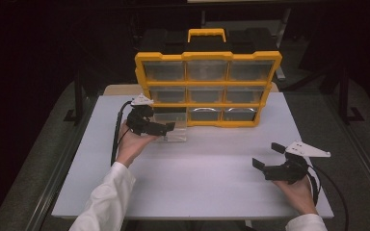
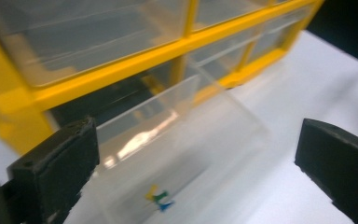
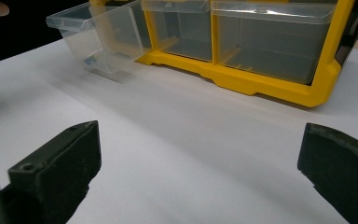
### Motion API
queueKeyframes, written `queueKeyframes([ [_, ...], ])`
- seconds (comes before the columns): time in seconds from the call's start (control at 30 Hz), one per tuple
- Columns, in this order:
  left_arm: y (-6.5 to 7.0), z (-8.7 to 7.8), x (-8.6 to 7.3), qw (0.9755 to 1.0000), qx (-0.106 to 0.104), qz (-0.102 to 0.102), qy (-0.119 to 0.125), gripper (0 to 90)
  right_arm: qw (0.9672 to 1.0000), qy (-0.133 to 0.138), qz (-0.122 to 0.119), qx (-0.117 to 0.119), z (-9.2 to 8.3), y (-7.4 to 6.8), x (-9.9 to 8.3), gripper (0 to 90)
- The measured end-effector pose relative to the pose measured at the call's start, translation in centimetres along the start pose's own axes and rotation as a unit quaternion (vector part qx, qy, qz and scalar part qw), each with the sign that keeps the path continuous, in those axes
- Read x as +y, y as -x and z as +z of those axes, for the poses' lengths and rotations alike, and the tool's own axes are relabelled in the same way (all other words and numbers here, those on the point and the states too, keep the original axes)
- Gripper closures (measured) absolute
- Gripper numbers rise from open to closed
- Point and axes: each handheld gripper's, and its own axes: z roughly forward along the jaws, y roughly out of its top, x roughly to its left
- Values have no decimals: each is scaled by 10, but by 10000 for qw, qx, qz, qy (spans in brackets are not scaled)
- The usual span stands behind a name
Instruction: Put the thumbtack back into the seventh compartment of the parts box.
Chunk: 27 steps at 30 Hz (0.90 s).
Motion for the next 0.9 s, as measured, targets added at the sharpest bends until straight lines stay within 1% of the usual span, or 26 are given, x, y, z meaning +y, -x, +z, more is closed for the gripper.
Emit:
queueKeyframes([
  [0.03,1,-1,-1,10000,-28,44,37,0,10000,-7,-8,-7,0,0,0,0],
  [0.17,2,-9,-3,9998,14,54,177,0,10000,-16,-8,-11,0,0,0,0],
  [0.3,3,-16,-7,9994,-31,92,334,0,10000,-28,-17,-20,0,0,-1,0],
  [0.37,2,-20,-13,9987,-92,24,510,0,10000,-53,-16,-26,1,0,-1,0],
  [0.43,1,-21,-18,9981,-78,-29,611,0,10000,-55,-22,-28,1,0,-1,0],
  [0.47,-1,-22,-21,9979,-22,-28,640,0,10000,-56,-26,-29,1,0,-1,0],
  [0.7,-5,-31,-38,9965,73,-78,834,0,10000,-62,-40,-30,1,0,-1,0],
  [0.77,-5,-34,-41,9963,73,-88,857,0,10000,-66,-34,-32,1,0,-1,0],
  [0.9,-5,-40,-50,9959,126,-48,894,0,10000,-64,-34,-39,1,0,-1,0],
])
